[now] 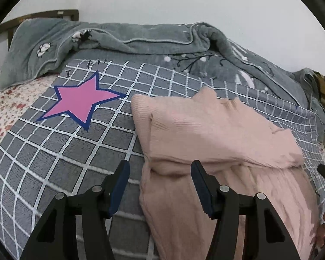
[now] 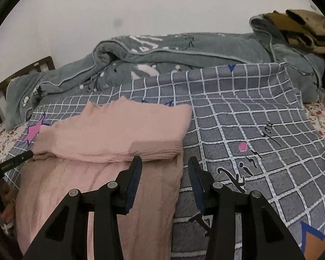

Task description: Fold small clothes

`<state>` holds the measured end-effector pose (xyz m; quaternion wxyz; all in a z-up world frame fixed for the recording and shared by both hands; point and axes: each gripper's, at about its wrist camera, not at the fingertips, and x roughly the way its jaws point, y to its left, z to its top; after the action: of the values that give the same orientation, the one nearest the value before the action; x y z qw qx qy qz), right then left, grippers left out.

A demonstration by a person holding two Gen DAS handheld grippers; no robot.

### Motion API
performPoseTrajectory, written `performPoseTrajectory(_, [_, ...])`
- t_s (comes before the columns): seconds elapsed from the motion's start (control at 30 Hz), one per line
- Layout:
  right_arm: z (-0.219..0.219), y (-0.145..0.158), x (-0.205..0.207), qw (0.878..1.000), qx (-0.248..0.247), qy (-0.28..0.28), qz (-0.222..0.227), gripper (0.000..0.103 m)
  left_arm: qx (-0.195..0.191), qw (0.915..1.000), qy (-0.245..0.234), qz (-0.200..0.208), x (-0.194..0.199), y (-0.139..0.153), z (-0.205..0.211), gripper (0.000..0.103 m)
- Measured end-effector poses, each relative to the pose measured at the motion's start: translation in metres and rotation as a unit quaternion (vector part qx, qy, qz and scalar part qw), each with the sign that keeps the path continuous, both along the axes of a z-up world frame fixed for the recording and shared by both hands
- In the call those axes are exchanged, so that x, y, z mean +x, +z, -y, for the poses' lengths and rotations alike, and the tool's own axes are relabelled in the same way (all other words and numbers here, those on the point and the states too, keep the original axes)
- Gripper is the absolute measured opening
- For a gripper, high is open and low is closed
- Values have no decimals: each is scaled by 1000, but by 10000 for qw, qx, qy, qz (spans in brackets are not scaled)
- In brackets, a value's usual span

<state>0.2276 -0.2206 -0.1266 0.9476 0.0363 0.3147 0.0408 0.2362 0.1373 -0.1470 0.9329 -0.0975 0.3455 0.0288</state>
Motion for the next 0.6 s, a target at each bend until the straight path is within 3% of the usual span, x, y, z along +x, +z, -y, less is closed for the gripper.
performPoseTrajectory(0.23, [-9, 4, -32, 9999, -122, 73, 27, 43, 294, 9990, -103, 319, -33, 15, 12, 57])
performPoseTrajectory(0.4, [-3, 2, -69, 9996, 100, 240, 59, 43, 113, 9985, -210, 489, -64, 19, 11, 57])
performPoseTrajectory(0.5, [1, 5, -92, 9996, 118, 234, 94, 43, 215, 9972, -326, 640, -86, 21, 15, 57])
performPoseTrajectory(0.6, [5, 9, -108, 9997, 165, 191, 53, 44, 360, 9957, -423, 737, -101, 25, 19, 65])
